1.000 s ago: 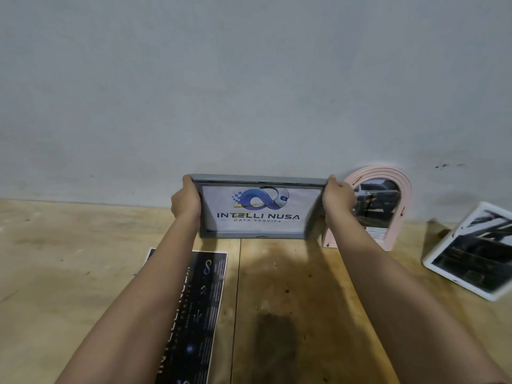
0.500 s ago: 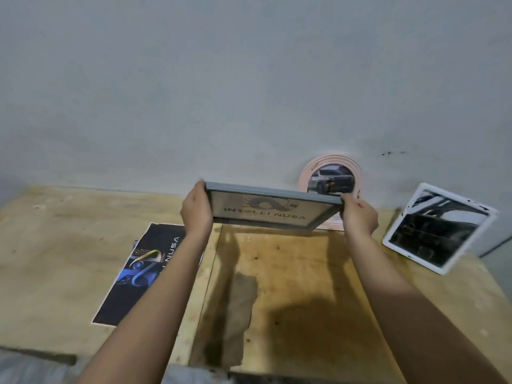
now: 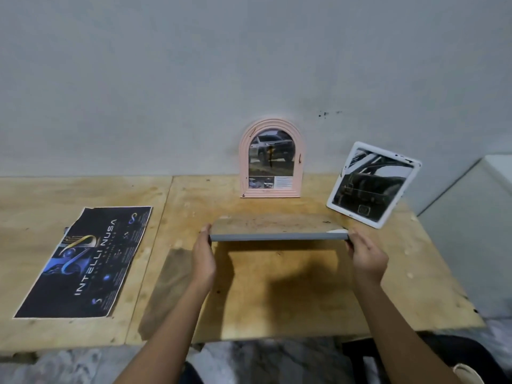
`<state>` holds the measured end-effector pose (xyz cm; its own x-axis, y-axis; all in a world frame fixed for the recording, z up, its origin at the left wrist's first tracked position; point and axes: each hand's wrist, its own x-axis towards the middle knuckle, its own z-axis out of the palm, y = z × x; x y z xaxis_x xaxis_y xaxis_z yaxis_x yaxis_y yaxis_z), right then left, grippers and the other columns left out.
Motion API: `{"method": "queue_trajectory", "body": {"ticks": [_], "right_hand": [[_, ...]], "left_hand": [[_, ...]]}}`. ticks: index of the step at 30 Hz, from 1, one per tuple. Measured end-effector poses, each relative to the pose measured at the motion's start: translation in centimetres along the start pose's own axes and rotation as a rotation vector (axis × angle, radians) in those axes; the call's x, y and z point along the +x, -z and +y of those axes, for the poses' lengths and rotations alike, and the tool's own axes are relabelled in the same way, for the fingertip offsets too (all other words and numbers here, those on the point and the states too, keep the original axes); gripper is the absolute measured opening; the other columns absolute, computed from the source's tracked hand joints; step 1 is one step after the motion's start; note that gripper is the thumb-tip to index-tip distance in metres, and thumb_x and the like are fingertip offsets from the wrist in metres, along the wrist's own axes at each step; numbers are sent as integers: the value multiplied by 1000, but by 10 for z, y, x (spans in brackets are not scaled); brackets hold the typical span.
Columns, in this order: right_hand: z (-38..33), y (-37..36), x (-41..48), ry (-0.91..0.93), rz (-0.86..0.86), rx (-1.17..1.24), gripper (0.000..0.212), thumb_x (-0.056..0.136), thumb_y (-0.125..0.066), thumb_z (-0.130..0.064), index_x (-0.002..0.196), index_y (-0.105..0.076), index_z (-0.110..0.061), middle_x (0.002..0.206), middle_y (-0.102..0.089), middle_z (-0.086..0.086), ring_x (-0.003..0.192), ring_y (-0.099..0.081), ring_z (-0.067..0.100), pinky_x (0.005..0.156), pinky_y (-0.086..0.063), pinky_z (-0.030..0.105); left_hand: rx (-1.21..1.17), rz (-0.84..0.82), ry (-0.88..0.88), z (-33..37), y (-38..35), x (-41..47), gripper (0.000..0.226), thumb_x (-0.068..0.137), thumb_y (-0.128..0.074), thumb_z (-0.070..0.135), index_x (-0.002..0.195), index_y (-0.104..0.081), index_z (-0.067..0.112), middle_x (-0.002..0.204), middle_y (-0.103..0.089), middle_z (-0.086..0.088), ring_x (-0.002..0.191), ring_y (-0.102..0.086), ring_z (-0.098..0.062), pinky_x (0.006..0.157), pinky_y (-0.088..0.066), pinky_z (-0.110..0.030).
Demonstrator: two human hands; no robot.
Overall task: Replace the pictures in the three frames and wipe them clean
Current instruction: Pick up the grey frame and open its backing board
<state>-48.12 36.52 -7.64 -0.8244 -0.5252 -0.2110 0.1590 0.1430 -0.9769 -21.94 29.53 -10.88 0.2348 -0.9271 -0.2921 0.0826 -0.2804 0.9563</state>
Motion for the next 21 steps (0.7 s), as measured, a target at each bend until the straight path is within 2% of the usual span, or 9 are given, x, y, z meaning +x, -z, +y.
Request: {"method": "queue_trajectory", "body": {"ticks": [2, 4, 7, 11, 13, 15, 17, 19, 21], "right_hand": [[18, 11, 0, 32, -40, -168, 33, 88, -62, -13, 119, -62, -3, 118, -65, 11, 100, -62, 20, 87, -55, 33], [37, 23, -2, 37, -81, -289, 32, 88, -61, -14, 119, -63, -7, 120, -65, 8, 109, -59, 21, 98, -48, 41], [63, 35, -6, 21, -118, -368, 32, 89, -59, -9, 121, -62, -7, 121, -64, 8, 111, -57, 22, 98, -44, 33], [84, 34, -7, -17, -144, -439, 36, 90, -56, -3, 126, -58, -6, 125, -61, 10, 115, -56, 26, 96, -42, 33], [90, 31, -8, -31, -135, -457, 39, 90, -55, 0, 128, -56, -5, 127, -60, 10, 117, -55, 27, 94, -41, 31], [95, 27, -9, -35, -118, -472, 41, 90, -53, 2, 129, -55, -6, 129, -59, 10, 118, -54, 26, 94, -40, 30], [99, 24, -9, -39, -90, -481, 42, 90, -51, 4, 130, -54, -7, 130, -58, 10, 119, -53, 26, 96, -41, 31], [100, 21, -9, -44, -61, -498, 43, 89, -49, 5, 131, -54, -6, 130, -57, 11, 120, -52, 28, 97, -41, 33], [101, 19, -9, -42, -48, -523, 43, 89, -49, 6, 131, -53, -6, 131, -57, 11, 121, -51, 28, 97, -40, 32]], "left_hand": [[16, -35, 4, -11, 4, -7, 31, 101, -30, 24, 110, -59, 21, 112, -60, 0, 112, -52, -17, 94, -42, -31], [56, -66, 5, -26, 8, -11, 30, 101, -31, 19, 97, -61, 22, 99, -63, -1, 103, -57, -22, 82, -46, -31], [215, -95, 4, -51, 15, -17, 32, 102, -28, 21, 110, -59, 20, 108, -63, -5, 106, -57, -25, 87, -46, -38], [371, -104, -16, -68, 18, -25, 40, 103, -25, 26, 134, -45, 12, 132, -52, -6, 123, -46, -22, 102, -38, -34], [397, -113, -49, -70, 16, -29, 40, 103, -26, 24, 138, -40, 11, 130, -48, 0, 121, -43, -14, 99, -35, -25], [425, -122, -102, -75, 15, -32, 37, 102, -27, 23, 135, -40, 12, 129, -48, 2, 117, -43, -11, 96, -35, -24], [483, -108, -138, -83, 14, -30, 42, 102, -26, 28, 137, -38, 10, 139, -45, -4, 129, -40, -20, 106, -36, -37], [564, -97, -150, -95, 13, -26, 45, 101, -24, 33, 139, -35, 12, 143, -42, -10, 136, -32, -28, 108, -33, -50], [608, -80, -134, -101, 11, -25, 44, 101, -24, 32, 140, -34, 12, 143, -41, -11, 137, -31, -29, 108, -34, -51]]}}
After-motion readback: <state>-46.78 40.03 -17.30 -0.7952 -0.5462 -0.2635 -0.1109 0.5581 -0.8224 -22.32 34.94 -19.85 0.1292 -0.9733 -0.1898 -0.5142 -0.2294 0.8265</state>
